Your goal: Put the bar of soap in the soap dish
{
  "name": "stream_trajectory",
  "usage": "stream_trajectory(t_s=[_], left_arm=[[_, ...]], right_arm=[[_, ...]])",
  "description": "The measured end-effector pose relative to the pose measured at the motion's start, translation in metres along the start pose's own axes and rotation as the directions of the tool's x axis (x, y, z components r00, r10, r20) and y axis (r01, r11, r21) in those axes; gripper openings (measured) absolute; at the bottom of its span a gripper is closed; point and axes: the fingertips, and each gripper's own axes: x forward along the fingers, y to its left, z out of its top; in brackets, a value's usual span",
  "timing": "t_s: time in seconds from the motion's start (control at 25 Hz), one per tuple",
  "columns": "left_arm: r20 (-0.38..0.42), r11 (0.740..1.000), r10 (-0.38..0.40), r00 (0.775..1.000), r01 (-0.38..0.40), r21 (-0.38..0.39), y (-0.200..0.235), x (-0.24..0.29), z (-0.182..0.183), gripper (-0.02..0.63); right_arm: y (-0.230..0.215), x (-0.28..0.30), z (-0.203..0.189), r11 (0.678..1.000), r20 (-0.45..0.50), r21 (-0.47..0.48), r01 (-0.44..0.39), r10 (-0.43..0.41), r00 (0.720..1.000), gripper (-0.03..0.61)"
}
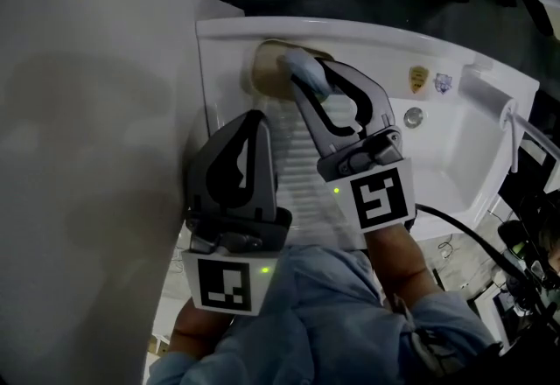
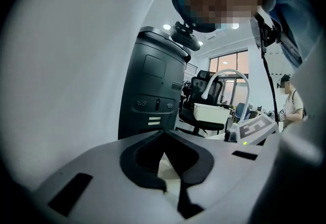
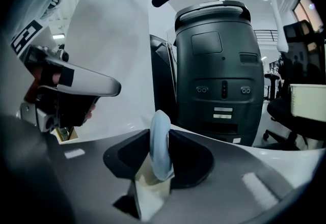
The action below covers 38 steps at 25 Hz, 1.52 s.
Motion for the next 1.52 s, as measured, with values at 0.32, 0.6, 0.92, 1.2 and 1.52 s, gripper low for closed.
stream_trajectory(t_s=[0.32, 0.6, 0.92, 1.2, 1.52], left_arm=[[-0.005, 1.000, 0.001, 1.000, -0.001, -0.004, 0.002, 0.003, -0.003, 0.005], [0.006, 1.000, 0.003, 1.000, -0.003, -0.003, 0.002, 0.001, 0.000, 0.005], [0.016, 1.000, 0.004, 1.000, -0.004, -0.004, 0.000, -0.005, 0.004, 0.005], [0.018, 1.000, 0.006, 1.000, -0.006, 0.004, -0.002, -0.011, 0.017, 0.005], [0.030, 1.000, 0.000, 1.000, -0.001, 0.016, -0.009, -0.009, 0.011, 0.005]], right_arm=[[0.001, 0.009, -0.005, 0.995, -0.037, -0.094, 0.026, -0.030, 0.999, 0.118], [0.012, 0.008, -0.006, 0.993, -0.055, -0.112, -0.020, 0.014, 0.998, 0.144], [0.020, 0.005, -0.010, 0.991, -0.078, -0.113, -0.066, 0.057, 0.995, 0.152], [0.028, 0.002, -0.003, 0.988, -0.075, -0.122, -0.092, 0.083, 0.994, 0.155], [0.013, -0.012, 0.004, 0.997, -0.014, -0.061, -0.055, 0.055, 0.998, 0.152]])
